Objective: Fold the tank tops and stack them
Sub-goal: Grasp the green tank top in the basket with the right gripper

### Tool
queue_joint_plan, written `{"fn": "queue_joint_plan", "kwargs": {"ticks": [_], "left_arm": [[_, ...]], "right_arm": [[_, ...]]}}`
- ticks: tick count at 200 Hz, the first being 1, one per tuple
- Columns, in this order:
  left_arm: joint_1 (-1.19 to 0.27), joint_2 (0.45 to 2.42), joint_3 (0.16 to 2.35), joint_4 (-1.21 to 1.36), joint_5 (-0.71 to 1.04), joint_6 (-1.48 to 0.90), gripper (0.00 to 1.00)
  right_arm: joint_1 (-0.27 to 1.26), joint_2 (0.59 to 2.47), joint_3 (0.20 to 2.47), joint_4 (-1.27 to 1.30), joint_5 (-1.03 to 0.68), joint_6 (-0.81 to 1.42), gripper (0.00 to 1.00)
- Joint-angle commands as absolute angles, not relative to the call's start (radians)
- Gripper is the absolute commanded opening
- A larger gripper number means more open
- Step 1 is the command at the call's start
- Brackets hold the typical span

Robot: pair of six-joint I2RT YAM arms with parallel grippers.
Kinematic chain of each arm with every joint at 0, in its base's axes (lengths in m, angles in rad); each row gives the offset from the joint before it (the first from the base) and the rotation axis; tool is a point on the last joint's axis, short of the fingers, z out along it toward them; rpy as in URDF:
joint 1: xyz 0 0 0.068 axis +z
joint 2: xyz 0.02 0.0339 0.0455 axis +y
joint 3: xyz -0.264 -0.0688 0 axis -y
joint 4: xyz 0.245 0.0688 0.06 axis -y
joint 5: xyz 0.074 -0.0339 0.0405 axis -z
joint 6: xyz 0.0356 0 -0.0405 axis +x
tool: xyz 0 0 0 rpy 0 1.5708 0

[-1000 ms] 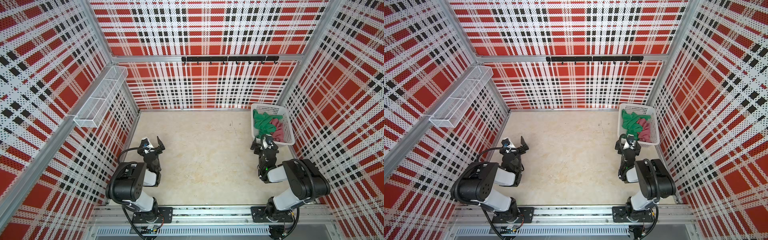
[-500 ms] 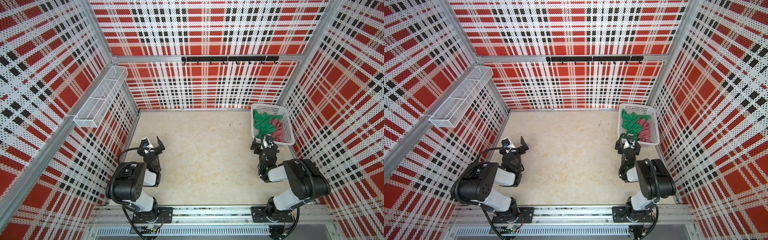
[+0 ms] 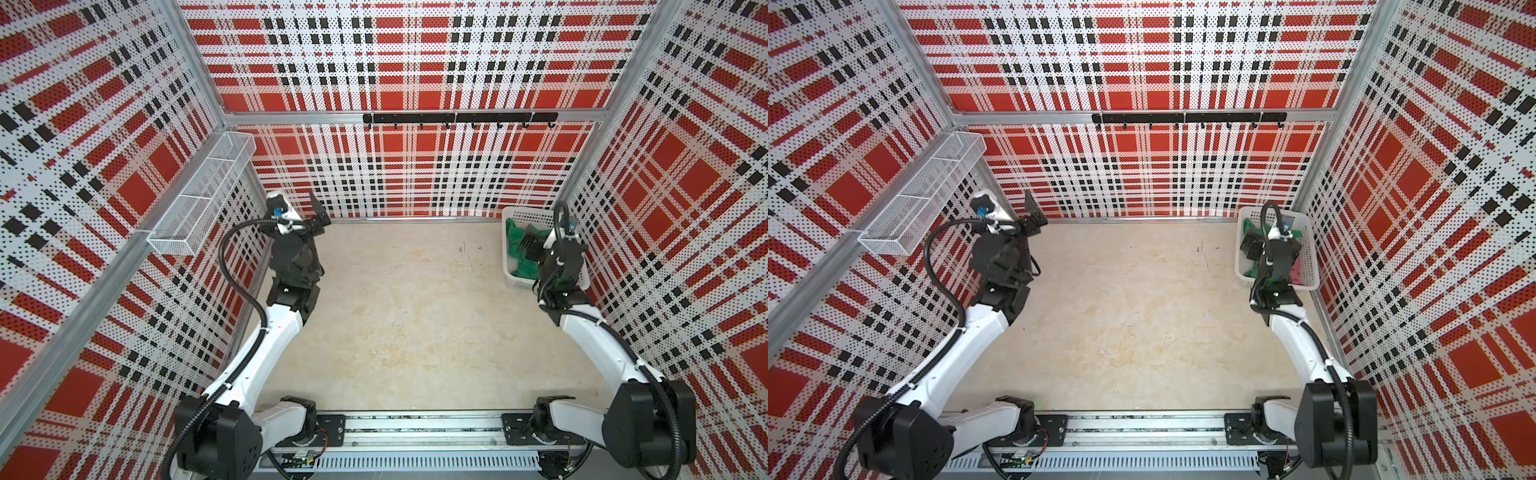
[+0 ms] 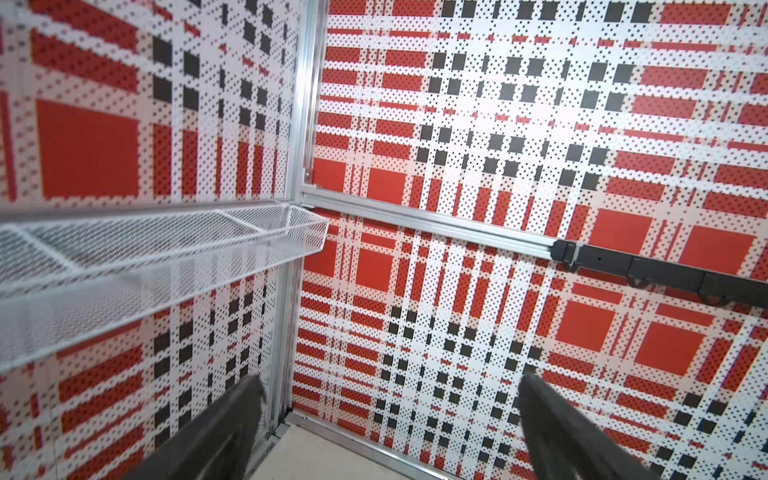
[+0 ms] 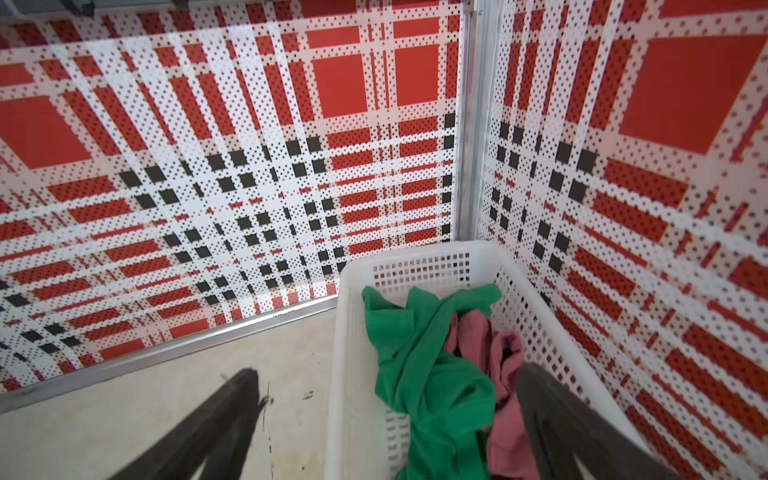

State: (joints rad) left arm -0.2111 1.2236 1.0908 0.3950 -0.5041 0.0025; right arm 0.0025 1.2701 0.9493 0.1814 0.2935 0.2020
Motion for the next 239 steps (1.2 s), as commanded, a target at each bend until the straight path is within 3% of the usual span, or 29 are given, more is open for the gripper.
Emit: {"fn": "queue_joint_plan", "kwargs": {"ticks": [1,73,108,139,160,182,218,239], "left_arm": [[-0.215,1.291,1.123,0.021,-0.46,0.008,0.98],[-0.182,1.362,1.004,0.089,-0.353,-0.102,0.97],[-0.179,1.382,1.018,0.049,-0.338,-0.124,0.96],[-0.18,1.391,1.025,0.031,-0.376,-0.118,0.96],[-0.183,1.393,1.025,0.028,-0.361,-0.127,0.96],[-0.186,1.39,1.025,0.028,-0.362,-0.129,0.96],[-0.185,1.387,1.028,0.026,-0.359,-0.131,0.96],[-0.186,1.384,1.028,0.025,-0.358,-0.132,0.97]], "right_arm": [[-0.073,1.393,1.073,-0.209,0.157,0.207,1.0],[-0.161,1.869,1.586,-0.481,0.067,0.191,0.99],[-0.161,2.012,1.671,-0.534,0.117,0.222,0.98],[-0.159,2.059,1.654,-0.472,0.018,0.262,0.95],[-0.159,2.095,1.681,-0.484,0.001,0.274,0.79],[-0.159,2.081,1.687,-0.489,0.017,0.282,0.42],[-0.156,1.964,1.678,-0.498,0.083,0.265,0.0],[-0.155,1.885,1.706,-0.524,0.105,0.246,0.0]]}}
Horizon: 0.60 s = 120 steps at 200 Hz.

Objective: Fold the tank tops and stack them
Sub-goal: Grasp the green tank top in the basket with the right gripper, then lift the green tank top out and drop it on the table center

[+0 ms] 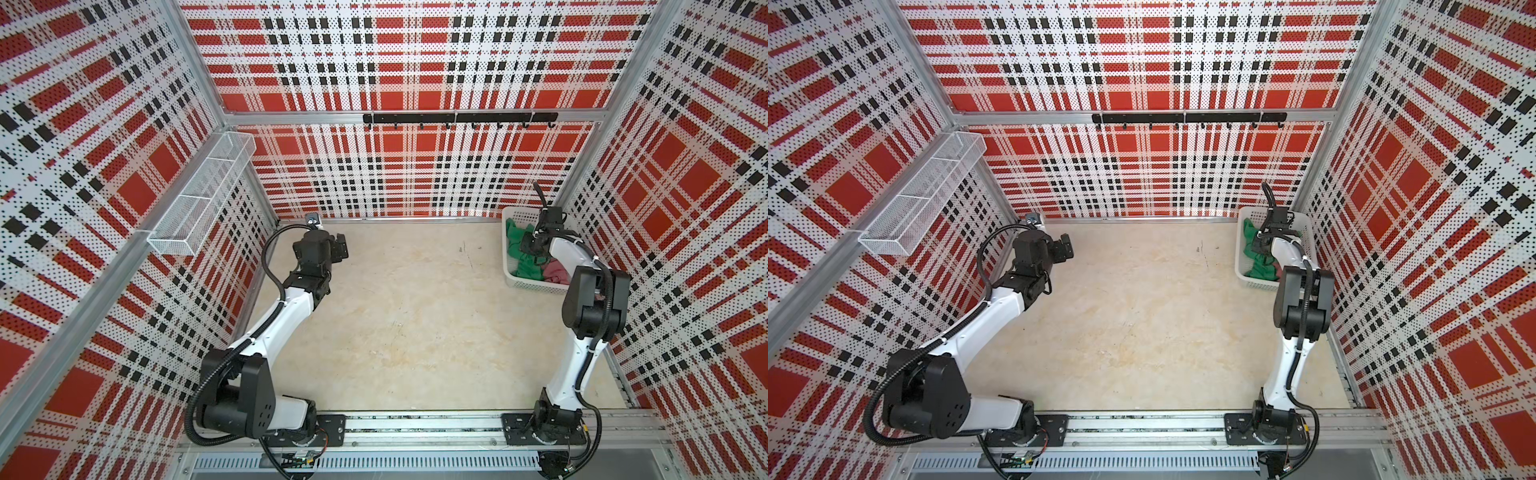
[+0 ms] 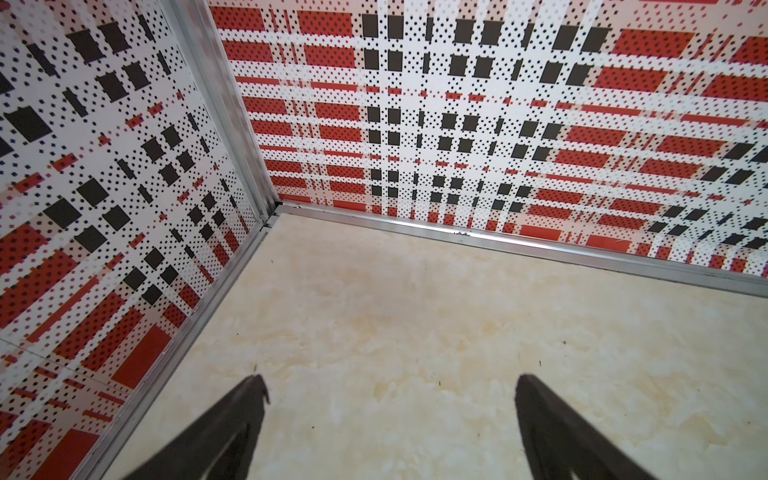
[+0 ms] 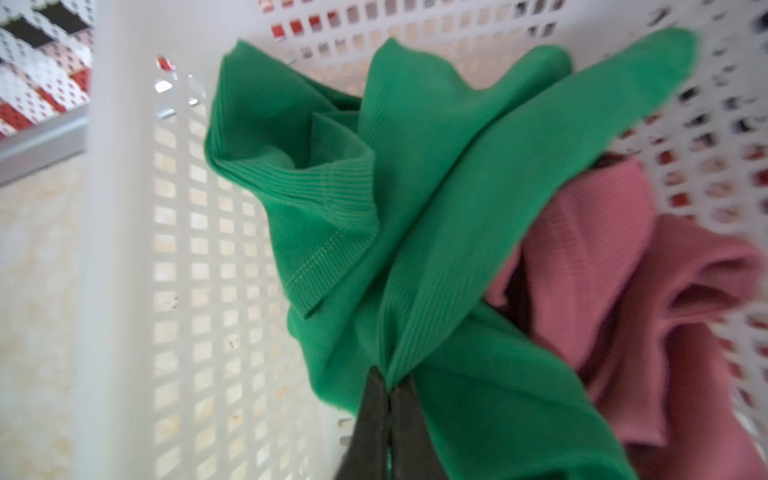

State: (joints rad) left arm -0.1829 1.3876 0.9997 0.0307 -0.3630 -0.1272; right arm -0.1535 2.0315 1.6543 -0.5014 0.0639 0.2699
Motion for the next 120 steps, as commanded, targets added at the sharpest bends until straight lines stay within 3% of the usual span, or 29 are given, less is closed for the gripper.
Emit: {"fn": "queue_joint_plan", "kwargs": {"ticks": [1,60,120], "left_arm": [[-0.187,1.385,1.028,0.025,-0.359,-0.132,0.97],[-0.192,1.368,1.028,0.024,-0.358,-0.133,0.97],[-0.191,1.379,1.054,-0.003,-0.322,-0.184,0.97]], "right_arm": [[-0.156,1.88,1.706,-0.524,0.106,0.245,0.0],[-0.12,1.649,1.805,-0.561,-0.06,0.251,0.0],[0.202,1.578,2.065,-0.7,-0.05,0.173,0.0]]}}
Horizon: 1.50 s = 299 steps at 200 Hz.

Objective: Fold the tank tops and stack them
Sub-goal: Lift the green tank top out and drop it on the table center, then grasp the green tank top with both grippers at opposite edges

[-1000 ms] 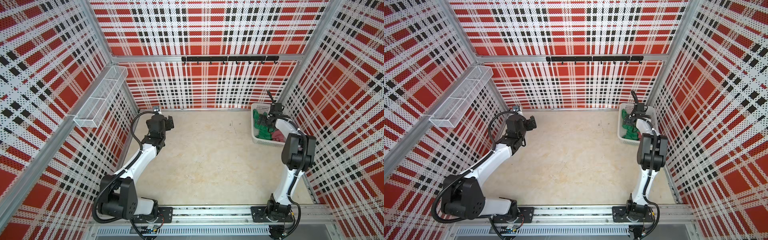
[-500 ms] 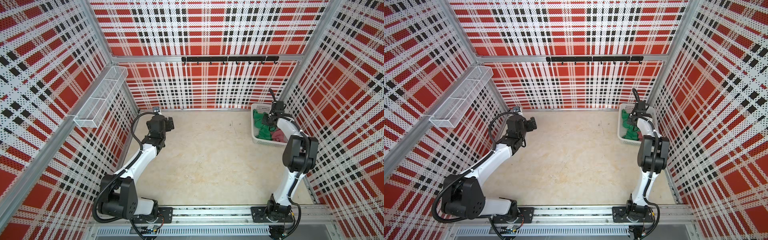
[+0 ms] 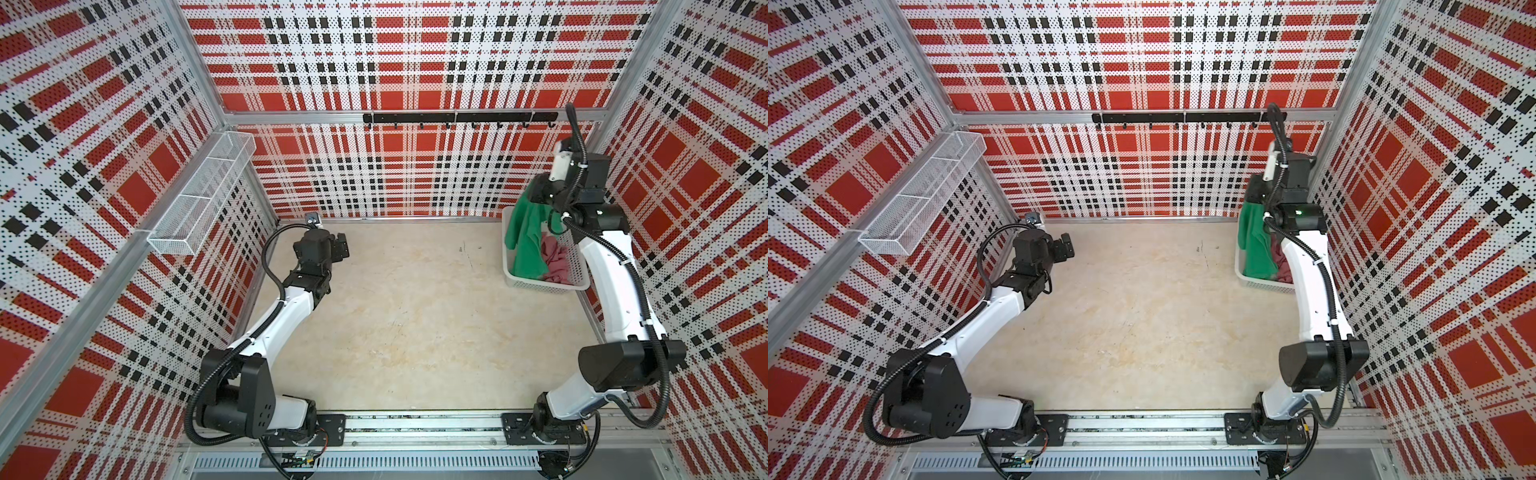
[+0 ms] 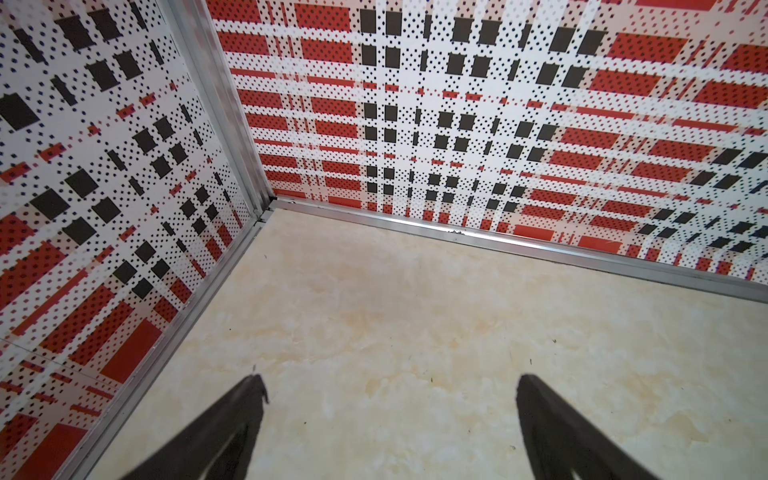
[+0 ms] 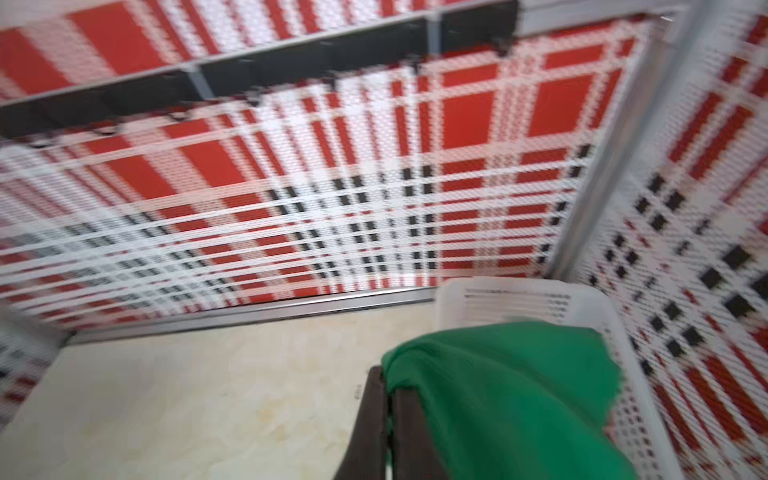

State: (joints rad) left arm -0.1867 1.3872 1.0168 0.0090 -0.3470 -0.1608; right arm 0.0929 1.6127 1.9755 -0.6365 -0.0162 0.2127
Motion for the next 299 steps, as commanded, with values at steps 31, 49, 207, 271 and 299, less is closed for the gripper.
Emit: {"fn": "queue_joint_plan", "kwargs": {"ticks": [31,49,207,271,299], "left_arm": [[-0.186,1.385,1.055,-0.005,-0.319,-0.186,0.97],[-0.184,1.387,1.057,-0.008,-0.316,-0.19,0.97],[-0.181,1.429,1.086,-0.05,-0.251,-0.218,0.99],[-0.205,1.626,1.12,-0.067,0.007,-0.362,0.6],[-0.196,1.765,1.165,-0.115,0.122,-0.44,0.44]], "right_arm": [[0.361,1.592,2.155,-0.695,-0.09,0.171,0.0],[0.418,1.623,2.177,-0.685,-0.138,0.19,0.0],[0.362,1.828,1.727,-0.656,0.109,0.238,0.69],[0.529,1.787,1.446,-0.485,0.046,0.362,0.58],[0.529,1.752,1.359,-0.434,0.049,0.392,0.6]]}}
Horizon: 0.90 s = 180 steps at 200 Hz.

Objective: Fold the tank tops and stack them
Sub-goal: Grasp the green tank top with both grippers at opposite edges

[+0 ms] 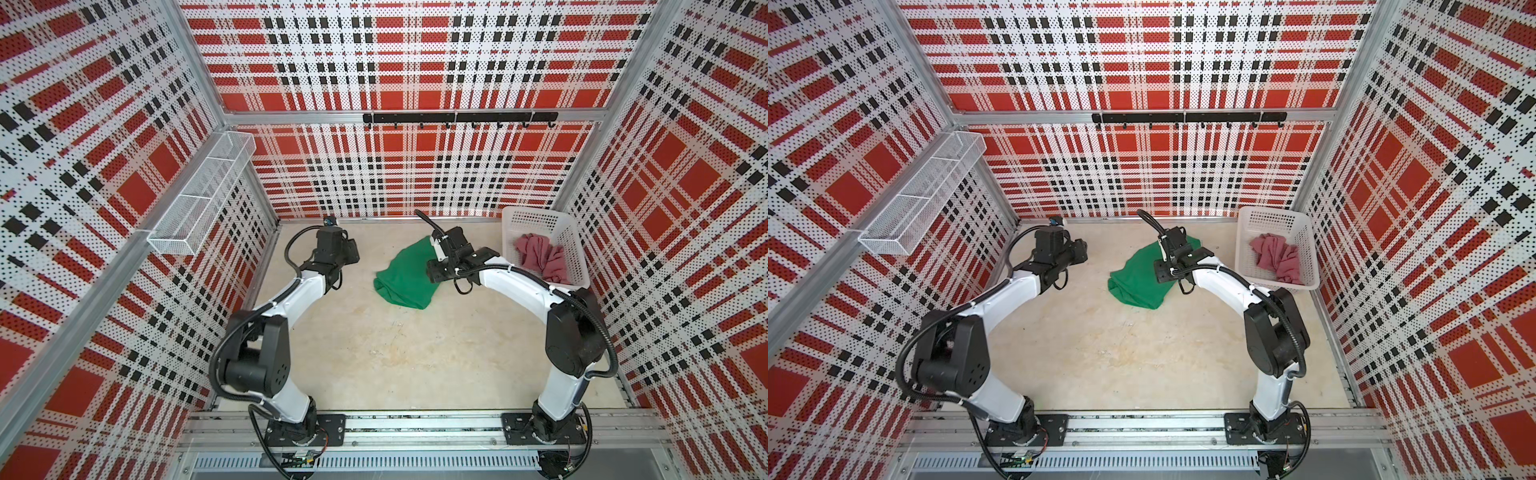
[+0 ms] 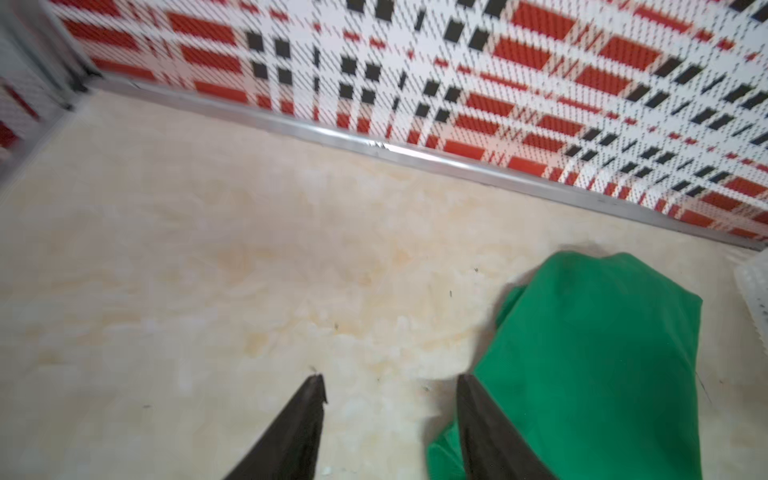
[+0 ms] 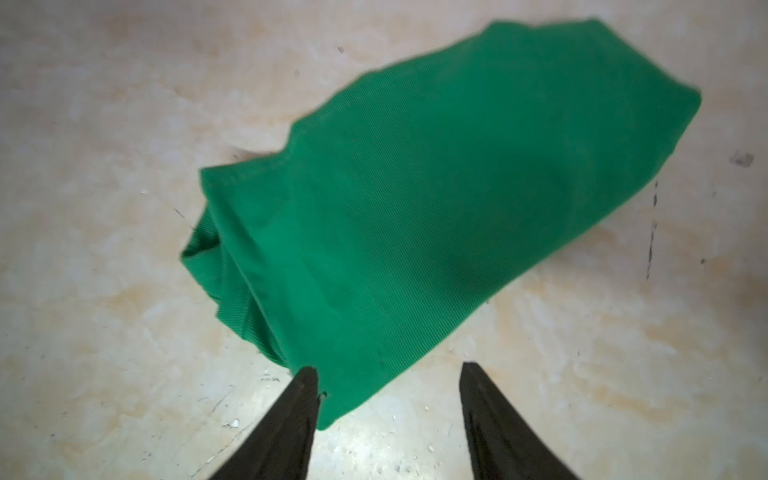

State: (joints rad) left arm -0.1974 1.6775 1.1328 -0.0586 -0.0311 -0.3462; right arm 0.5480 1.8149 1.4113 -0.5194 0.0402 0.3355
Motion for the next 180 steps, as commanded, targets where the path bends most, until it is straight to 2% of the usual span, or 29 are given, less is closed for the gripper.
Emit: {"fn": "queue_joint_plan", "kwargs": {"ticks": [1,12,30,44,60,107,120,135,164,180], "left_arm": [[-0.194,1.767,1.165,-0.113,0.127,-0.443,0.44],[-0.189,1.795,1.157,-0.087,0.176,-0.482,0.44],[-0.195,1.835,1.148,-0.057,0.225,-0.537,0.57],[-0.21,1.862,1.126,-0.014,0.25,-0.583,0.6],[-0.233,1.891,1.125,-0.005,0.25,-0.6,0.6],[-0.278,1.936,1.124,0.007,0.242,-0.607,0.51],[-0.284,1.953,1.124,0.019,0.242,-0.616,0.47],[-0.293,1.967,1.129,0.036,0.237,-0.621,0.37],[-0.314,1.953,1.149,0.034,0.203,-0.609,0.0],[-0.337,1.9,1.137,0.012,0.167,-0.591,0.0]], "right_arm": [[0.527,1.75,1.357,-0.433,0.05,0.392,0.6],[0.521,1.739,1.333,-0.434,0.058,0.386,0.62],[0.497,1.721,1.294,-0.426,0.062,0.381,0.65],[0.476,1.705,1.26,-0.406,0.046,0.385,0.66],[0.455,1.685,1.228,-0.383,0.03,0.388,0.66],[0.416,1.683,1.212,-0.371,0.02,0.369,0.67],[0.416,1.692,1.221,-0.364,0.017,0.369,0.67],[0.416,1.704,1.233,-0.348,0.01,0.372,0.67],[0.414,1.752,1.267,-0.315,0.005,0.365,0.67],[0.415,1.824,1.313,-0.298,0.002,0.359,0.65]]}}
